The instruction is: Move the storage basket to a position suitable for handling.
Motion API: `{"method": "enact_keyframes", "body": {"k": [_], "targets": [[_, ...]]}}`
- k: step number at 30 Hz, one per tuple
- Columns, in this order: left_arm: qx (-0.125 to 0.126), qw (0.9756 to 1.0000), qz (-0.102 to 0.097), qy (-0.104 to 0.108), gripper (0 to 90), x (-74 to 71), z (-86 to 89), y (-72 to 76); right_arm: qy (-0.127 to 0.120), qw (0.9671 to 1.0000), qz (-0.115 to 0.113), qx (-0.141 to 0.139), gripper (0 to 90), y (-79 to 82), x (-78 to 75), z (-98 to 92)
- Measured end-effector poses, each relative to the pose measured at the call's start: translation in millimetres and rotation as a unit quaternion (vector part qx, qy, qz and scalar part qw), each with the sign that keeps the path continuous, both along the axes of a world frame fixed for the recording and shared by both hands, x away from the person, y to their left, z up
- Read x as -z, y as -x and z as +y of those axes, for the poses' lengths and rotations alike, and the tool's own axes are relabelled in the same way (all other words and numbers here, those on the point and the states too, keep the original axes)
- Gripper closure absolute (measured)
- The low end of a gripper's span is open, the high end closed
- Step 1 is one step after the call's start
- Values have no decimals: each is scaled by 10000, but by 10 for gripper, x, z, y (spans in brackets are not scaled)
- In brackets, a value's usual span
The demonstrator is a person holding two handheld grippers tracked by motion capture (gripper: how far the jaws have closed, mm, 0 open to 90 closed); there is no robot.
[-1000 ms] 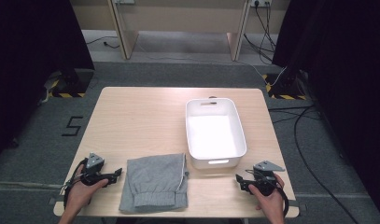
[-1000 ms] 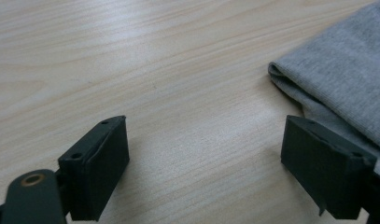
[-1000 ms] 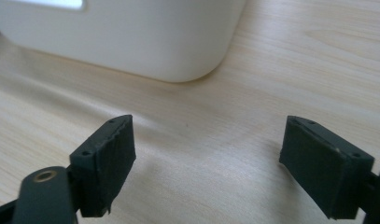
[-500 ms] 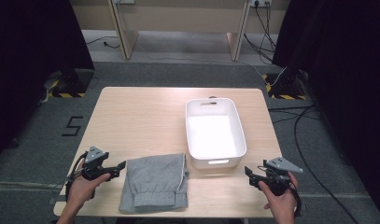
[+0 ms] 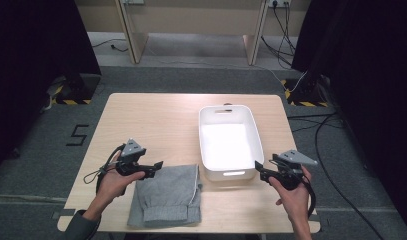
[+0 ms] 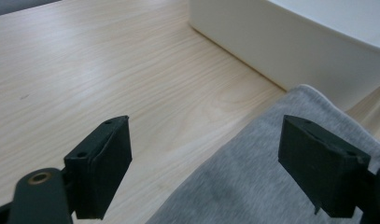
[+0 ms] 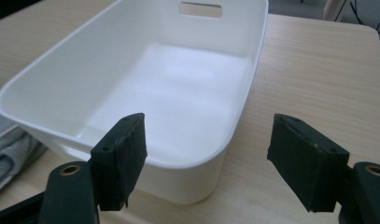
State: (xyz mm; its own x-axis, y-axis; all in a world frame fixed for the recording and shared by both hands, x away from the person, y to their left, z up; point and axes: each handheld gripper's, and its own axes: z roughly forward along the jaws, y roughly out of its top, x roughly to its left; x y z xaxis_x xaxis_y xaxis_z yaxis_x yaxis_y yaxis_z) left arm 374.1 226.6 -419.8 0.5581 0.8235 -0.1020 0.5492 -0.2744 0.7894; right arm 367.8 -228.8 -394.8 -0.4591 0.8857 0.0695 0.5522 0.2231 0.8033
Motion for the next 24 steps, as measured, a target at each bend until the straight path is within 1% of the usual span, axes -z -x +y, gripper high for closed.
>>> {"method": "enact_keyframes", "body": {"k": [1, 2, 3, 4, 5, 6, 8, 10, 11, 12, 13, 14, 15, 17, 19, 20, 21, 23, 24], "targets": [[0, 10000, 0, 0, 170, 0, 0, 0, 0, 10000, 0, 0, 282, 0, 0, 0], [82, 9999, 37, -55, 170, 0, -70, -43, 102, 9999, 94, -52, 288, -102, 20, 15], [109, 9999, 36, -90, 170, 4, -101, -66, 132, 9998, 111, -90, 296, -146, 29, 18], [126, 9998, 41, -116, 170, 7, -128, -88, 183, 9996, 188, -92, 308, -196, 41, 28], [135, 9998, 46, -146, 170, 5, -156, -112, 250, 9993, 260, -110, 334, -243, 58, 41], [132, 9998, 41, -140, 170, 2, -170, -124, 363, 9987, 303, -172, 374, -296, 82, 59], [145, 9998, 29, -144, 170, -8, -193, -151, 529, 9975, 376, -266, 421, -370, 117, 88], [140, 9998, 34, -151, 170, -12, -203, -159, 559, 9972, 404, -276, 439, -395, 128, 99], [159, 9998, 59, -137, 170, -4, -217, -172, 684, 9960, 478, -328, 473, -482, 160, 122], [189, 9997, 92, -139, 170, 5, -227, -178, 684, 9960, 478, -328, 473, -482, 160, 122], [204, 9996, 117, -151, 170, 17, -237, -181, 721, 9955, 494, -361, 496, -515, 174, 133], [238, 9995, 141, -163, 170, 36, -249, -184, 922, 9935, 534, -401, 525, -561, 196, 169], [238, 9995, 141, -163, 170, 36, -249, -184, 922, 9935, 534, -401, 525, -561, 196, 169], [231, 9995, 158, -146, 170, 49, -254, -187, 1235, 9898, 538, -466, 570, -593, 220, 196], [235, 9995, 173, -145, 170, 56, -252, -193, 1429, 9867, 580, -520, 615, -618, 246, 214], [233, 9995, 169, -146, 170, 59, -252, -197, 1512, 9854, 563, -542, 651, -637, 258, 212], [249, 9994, 191, -147, 170, 65, -252, -202, 1615, 9838, 498, -592, 693, -674, 274, 204], [267, 9993, 207, -147, 170, 71, -253, -204, 1614, 9839, 479, -595, 705, -693, 272, 199], [289, 9992, 235, -173, 170, 86, -257, -204, 1623, 9832, 485, -681, 716, -729, 271, 196]]}}
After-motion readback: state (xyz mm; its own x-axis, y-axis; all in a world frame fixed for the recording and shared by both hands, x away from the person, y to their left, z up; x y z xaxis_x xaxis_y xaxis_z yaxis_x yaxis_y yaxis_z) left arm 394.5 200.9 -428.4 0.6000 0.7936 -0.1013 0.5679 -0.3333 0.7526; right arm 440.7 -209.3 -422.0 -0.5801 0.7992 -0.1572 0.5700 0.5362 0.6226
